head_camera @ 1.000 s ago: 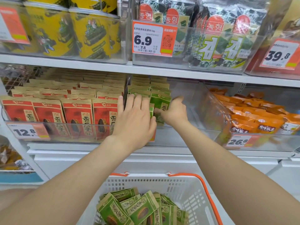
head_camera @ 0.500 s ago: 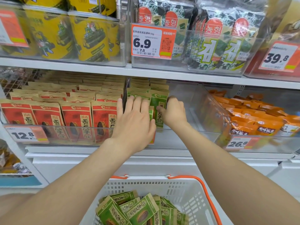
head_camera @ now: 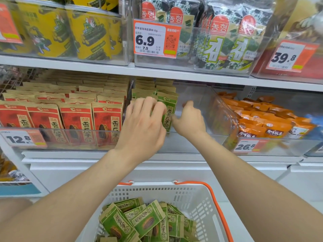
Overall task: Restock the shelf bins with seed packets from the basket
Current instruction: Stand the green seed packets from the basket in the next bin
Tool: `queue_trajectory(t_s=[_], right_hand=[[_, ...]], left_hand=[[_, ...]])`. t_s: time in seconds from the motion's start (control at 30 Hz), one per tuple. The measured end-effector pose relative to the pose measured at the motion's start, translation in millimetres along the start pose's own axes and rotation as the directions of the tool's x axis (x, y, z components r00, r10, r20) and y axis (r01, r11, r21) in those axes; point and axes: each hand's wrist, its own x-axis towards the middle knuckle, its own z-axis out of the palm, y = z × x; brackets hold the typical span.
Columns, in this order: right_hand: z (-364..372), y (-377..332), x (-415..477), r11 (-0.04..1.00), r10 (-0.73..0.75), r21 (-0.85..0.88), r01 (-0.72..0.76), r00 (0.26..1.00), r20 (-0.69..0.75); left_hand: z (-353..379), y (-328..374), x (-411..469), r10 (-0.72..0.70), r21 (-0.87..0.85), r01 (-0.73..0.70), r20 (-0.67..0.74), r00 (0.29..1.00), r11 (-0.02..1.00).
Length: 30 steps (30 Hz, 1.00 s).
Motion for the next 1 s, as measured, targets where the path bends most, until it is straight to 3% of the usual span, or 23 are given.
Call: queue_trajectory(t_s=[0.1,0.17,0.2,0.27,0.33,0.47,0.53,0.6,0.77,0.9,1.0], right_hand=[[-8.6,3.4,-27.1,0.97,-0.241,-0.036,0.239,0.953,-0.184],[-16.1,5.5,-48.6,0.925,-0.377,-0.105,0.365,0.915,-0.144],[-18.7,6.5,-60.5,0.901,-0.418,-0.167,0.4,0.905,-0.086],[-21.2,8.6,-84.6,0.864,-0.44,-0.245,0.439,0.896,0.055],[-20.3,9.2,-107.1,0.824,-0.453,-0.28,0.493,0.87,0.196],[-16.4,10.5,-139.9,0.761,-0.46,-0.293,0.578,0.8,0.384],[-15.6,11.6,-150.2,0.756,-0.457,-0.279,0.592,0.783,0.421],[-16.1,12.4,-157.8,0.754,-0.462,-0.266,0.601,0.773,0.435],[-16.4,11.4,-163.5,0.742,-0.47,-0.241,0.626,0.741,0.479],[-17.1,8.5,-160.2,0.731,-0.45,-0.255,0.632,0.729,0.516],[-15.1,9.3,-157.4,0.728,-0.428,-0.249,0.638,0.708,0.562]], left_hand=[[4.8,5.2,-20.5,0.064,-0.085,-0.064,0.003,0.998,0.994],[16.5,8.3,-45.2,0.079,-0.097,-0.063,0.174,0.982,0.993],[23.3,11.0,-58.6,0.093,-0.06,-0.077,0.339,0.936,0.995],[35.3,19.2,-85.3,0.09,-0.01,-0.114,0.682,0.726,0.993],[46.6,28.2,-112.5,0.08,-0.031,-0.113,0.882,0.464,0.993],[74.1,34.0,-170.9,0.075,-0.073,-0.035,0.996,0.058,0.997],[90.3,27.8,-203.5,0.052,-0.052,0.007,0.998,-0.026,0.999],[99.7,24.7,-233.8,0.067,-0.067,0.006,0.996,-0.054,0.998],[111.1,37.3,-288.0,0.16,-0.162,-0.131,0.987,-0.025,0.978],[114.7,48.1,-299.2,0.14,-0.143,-0.272,0.99,-0.028,0.952],[116.0,54.2,-287.9,0.15,-0.142,-0.274,0.989,0.008,0.951]])
